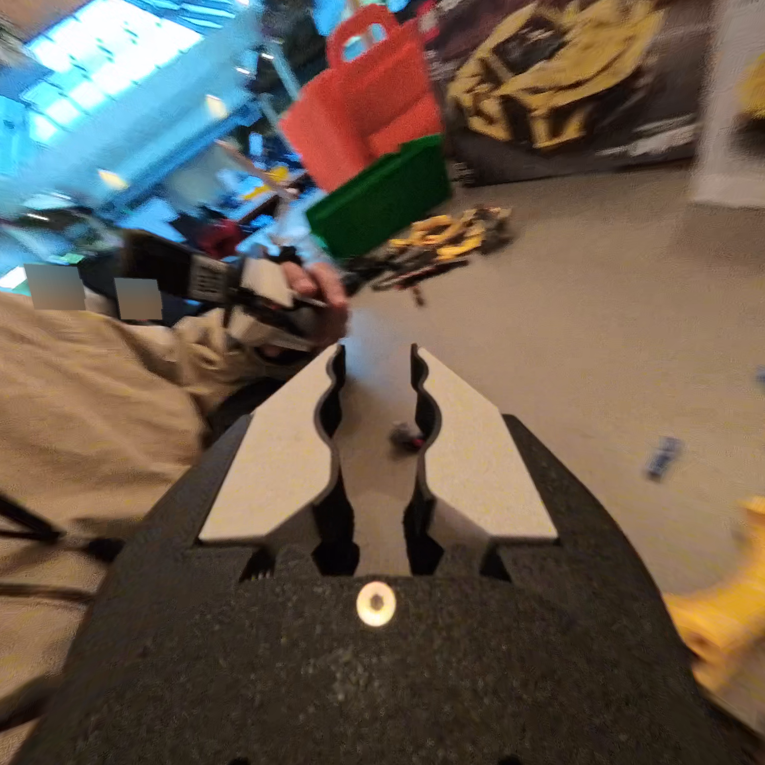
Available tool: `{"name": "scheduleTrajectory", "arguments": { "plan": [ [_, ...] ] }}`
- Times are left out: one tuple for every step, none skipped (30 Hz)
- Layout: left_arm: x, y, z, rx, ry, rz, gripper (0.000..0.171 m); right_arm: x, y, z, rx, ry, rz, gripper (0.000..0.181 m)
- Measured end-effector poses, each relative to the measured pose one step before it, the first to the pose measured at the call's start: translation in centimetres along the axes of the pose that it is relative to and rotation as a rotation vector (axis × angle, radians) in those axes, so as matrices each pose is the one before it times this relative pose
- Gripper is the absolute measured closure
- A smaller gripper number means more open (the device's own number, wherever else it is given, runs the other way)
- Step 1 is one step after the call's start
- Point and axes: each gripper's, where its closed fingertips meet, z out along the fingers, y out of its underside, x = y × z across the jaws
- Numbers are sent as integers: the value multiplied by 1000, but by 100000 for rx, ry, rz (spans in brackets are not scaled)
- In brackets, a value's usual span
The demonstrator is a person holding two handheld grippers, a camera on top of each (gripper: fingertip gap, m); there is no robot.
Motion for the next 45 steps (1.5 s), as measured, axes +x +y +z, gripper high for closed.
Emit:
{"name": "scheduleTrajectory", "arguments": {
  "plan": [
    [-170,301,16,-1749,-1194,997,162,-2018,250,1279,-128,-13517,8399,151],
    [-405,638,33,-3614,-2183,946,162,-835,328,1185,4,-7514,5050,152],
    [-754,1150,-1,-6355,-3642,1462,162,-25,433,842,-371,-2443,2695,152],
    [-1124,1710,-80,-9316,-4874,1488,162,520,440,430,-788,1373,450,152],
    [-1503,2325,-115,-12337,-5732,188,162,851,398,41,-2838,4670,-278,153],
    [-1776,2696,-70,-14138,-5940,-2434,162,757,98,-247,-1161,4811,-2585,154],
    [-1668,2736,59,-13743,-3628,-5588,162,734,-155,-397,1006,4348,-2565,157],
    [-1421,2667,198,-12643,-1064,-8450,162,734,-226,-450,1640,3603,-216,160],
    [-1411,2469,274,-10961,-451,-10195,162,676,-203,-409,1400,2209,2123,162],
    [-1305,2167,320,-8851,341,-10098,162,671,-86,-226,586,1783,2824,163],
    [-1236,1722,304,-6697,203,-8691,162,708,361,5,-2177,2775,945,161],
    [-1372,1083,201,-3334,-1868,-7018,162,498,843,277,-5578,3543,-2388,156],
    [-1222,578,114,-935,-2260,-4939,162,-59,862,443,-5826,1779,-5336,152],
    [-884,432,150,-903,-1492,-3169,162,-605,713,525,-4691,-515,-6663,151],
    [-489,420,181,-1377,-363,-2083,162,-535,620,548,-3893,286,-6433,148],
    [-80,365,189,-1410,1169,-1589,162,-413,716,514,-4199,446,-6061,143],
    [113,277,146,-1202,1481,-1305,162,-333,782,466,-4458,115,-4731,138],
    [64,201,91,-1000,485,-425,162,-122,694,410,-3944,917,-3244,133],
    [39,157,94,-1013,-400,840,161,31,652,360,-3868,1600,-3045,130],
    [-59,99,93,-799,-1295,1261,160,-37,509,277,-3687,1518,-3344,128],
    [-145,1,23,-285,-1874,950,157,20,280,181,-2290,2141,-3781,128],
    [-79,-90,-35,80,-1280,643,151,93,176,82,-1206,2682,-3979,130],
    [18,-148,-64,365,-502,361,145,137,237,120,-1409,3093,-3223,132],
    [8,-201,-96,787,-489,247,143,294,221,129,-1663,3103,-1997,135],
    [0,-306,-164,1320,-734,662,138,237,206,131,-1717,2454,-1309,137],
    [76,-446,-239,1982,-636,1276,136,0,65,73,-936,654,-996,138],
    [208,-598,-297,2766,-181,1273,135,-77,-86,37,395,-329,-529,141],
    [385,-776,-366,3684,674,958,135,78,-109,26,572,211,106,144],
    [582,-929,-398,4474,1588,460,134,49,-39,54,70,-305,225,148],
    [815,-1015,-408,4810,2937,-20,134,-73,114,93,-888,-973,20,157],
    [1176,-1082,-381,5180,4899,-82,134,35,254,98,-1703,242,-321,166],
    [1635,-1048,-322,5181,7499,215,134,56,-34,-21,35,811,-826,167],
    [2252,-808,-189,4104,10913,713,135,24,-251,-145,1209,572,-457,167],
    [2689,-498,-19,2470,13228,1165,136,-188,-772,-334,4357,-1582,1483,167],
    [2739,-352,147,1662,13128,1428,136,-355,-1427,-590,8354,-4603,5779,167],
    [2597,-375,278,1887,11826,1799,136,-501,-1739,-693,9877,-7743,9751,167],
    [2311,-367,373,1977,10020,1647,136,-553,-1612,-611,8962,-8777,11646,167],
    [1706,-358,453,1693,7097,119,136,-638,-1508,-536,9176,-9400,12071,167],
    [1155,-377,463,1475,5076,-1807,136,-739,-1509,-472,10031,-9836,12464,167],
    [922,-544,412,2248,4690,-3335,136,-894,-1117,-298,8165,-10397,11295,167],
    [655,-740,356,3762,3757,-4178,136,-663,-703,-102,6022,-8603,10010,167],
    [491,-798,324,4616,3090,-4118,136,-381,-341,71,3978,-6246,8181,168],
    [394,-730,292,4521,2616,-3647,136,-198,-99,176,2295,-4088,5428,167],
    [241,-547,258,3580,1723,-3025,136,-185,-186,200,2509,-3038,3155,167],
    [218,-304,249,2143,1355,-2062,136,-183,-131,211,1589,-2074,1260,167]
  ]
}}
